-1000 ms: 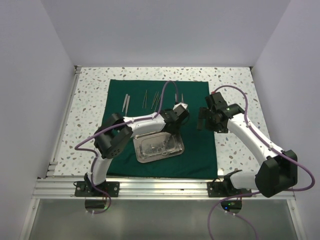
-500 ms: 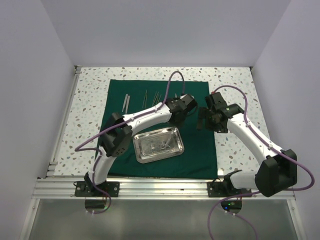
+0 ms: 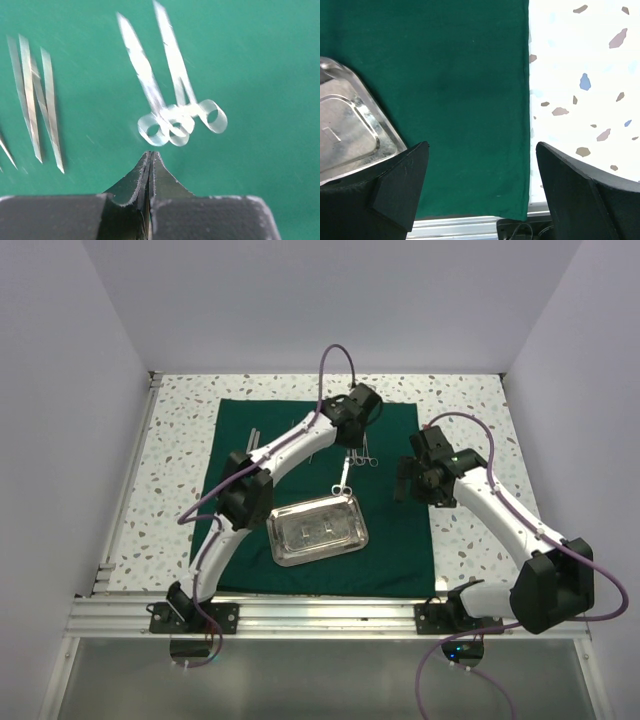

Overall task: Open and lay out the surgical kit
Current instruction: Pick up the medical item from the container, then place the medical item in the surgical kit.

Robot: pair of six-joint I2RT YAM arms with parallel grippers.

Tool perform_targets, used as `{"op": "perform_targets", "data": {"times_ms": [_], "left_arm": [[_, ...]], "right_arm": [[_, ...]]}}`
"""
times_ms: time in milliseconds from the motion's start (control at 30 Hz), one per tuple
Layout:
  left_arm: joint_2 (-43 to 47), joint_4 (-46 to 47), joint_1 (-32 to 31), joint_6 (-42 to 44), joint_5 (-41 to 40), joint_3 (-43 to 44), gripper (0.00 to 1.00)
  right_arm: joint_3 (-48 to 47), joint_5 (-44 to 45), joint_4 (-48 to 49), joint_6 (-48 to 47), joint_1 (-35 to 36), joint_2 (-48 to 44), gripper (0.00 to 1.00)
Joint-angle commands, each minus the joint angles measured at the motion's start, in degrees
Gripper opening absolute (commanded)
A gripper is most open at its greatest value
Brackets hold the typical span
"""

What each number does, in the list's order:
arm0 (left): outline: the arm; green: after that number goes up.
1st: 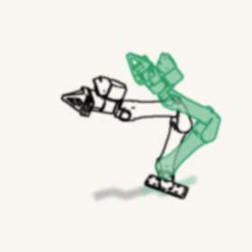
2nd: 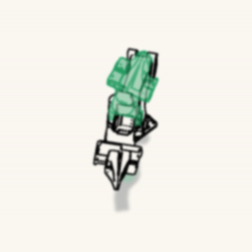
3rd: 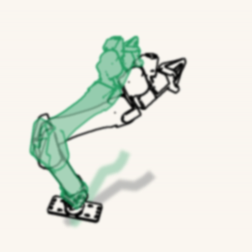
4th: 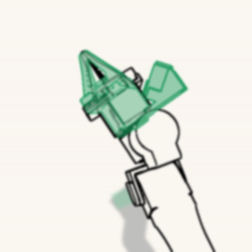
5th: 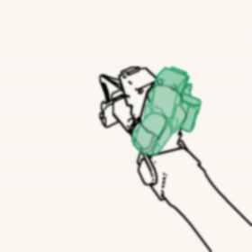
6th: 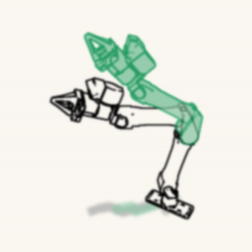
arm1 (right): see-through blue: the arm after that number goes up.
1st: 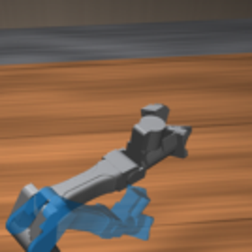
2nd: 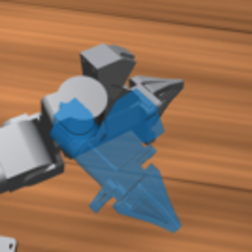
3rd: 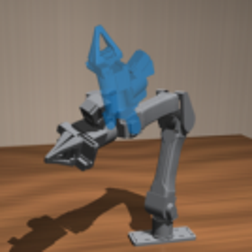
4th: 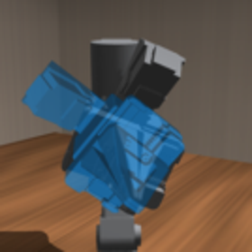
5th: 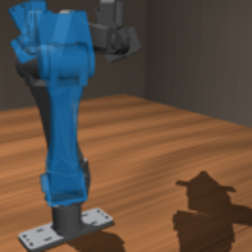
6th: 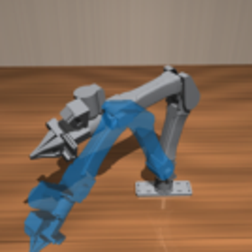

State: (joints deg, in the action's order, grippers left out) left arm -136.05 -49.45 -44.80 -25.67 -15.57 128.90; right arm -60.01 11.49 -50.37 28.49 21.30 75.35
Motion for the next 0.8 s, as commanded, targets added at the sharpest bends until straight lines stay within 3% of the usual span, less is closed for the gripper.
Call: {"op": "perform_targets", "data": {"times_ms": [0, 267, 367, 567, 600, 633, 667, 733, 767], "left_arm": [[-1.93, 6.1, 5.23, 1.94, 1.59, 3.99, 0.0], [-8.08, 25.96, 10.08, 3.0, 9.24, 5.66, 0.0], [-10.2, 28.26, 10.69, 2.21, 11.96, 8.55, 0.0], [-7.06, 29.43, 10.43, 0.71, 17.33, 4.7, 0.0], [-5.47, 28.89, 10.26, 1.32, 17.07, 1.21, 0.03], [-1.02, 28.8, 10.25, 1.59, 15.76, -1.69, 0.12], [1.72, 28.97, 10.25, 1.85, 15.75, -4.94, 0.33], [9.61, 30.11, 10.25, 2.9, 12.34, -15.75, 0.48], [11.58, 29.85, 10.25, 3.6, 11.97, -20.83, 0.49]], "right_arm": [[0.68, 2.05, 0.01, 0.16, -0.38, -1.0, 0.92], [0.94, 2.66, -1.66, 0.16, -0.29, -0.47, 0.92], [0.95, 3.1, -2.19, 0.69, -0.38, -0.47, 0.92], [1.21, 2.75, -2.28, 2.27, -0.29, -1.08, 0.92], [1.21, 2.58, -2.19, 2.45, -0.29, -1.0, 0.92], [1.12, 2.32, -2.02, 2.45, -0.29, -1.08, 0.92], [0.95, 2.31, -1.32, 2.36, -0.29, -1.17, 0.93], [0.77, 1.09, -0.44, 2.1, -0.29, -1.0, 0.93], [0.16, 0.91, 0.18, 2.01, -0.38, -0.65, 0.93]]}}
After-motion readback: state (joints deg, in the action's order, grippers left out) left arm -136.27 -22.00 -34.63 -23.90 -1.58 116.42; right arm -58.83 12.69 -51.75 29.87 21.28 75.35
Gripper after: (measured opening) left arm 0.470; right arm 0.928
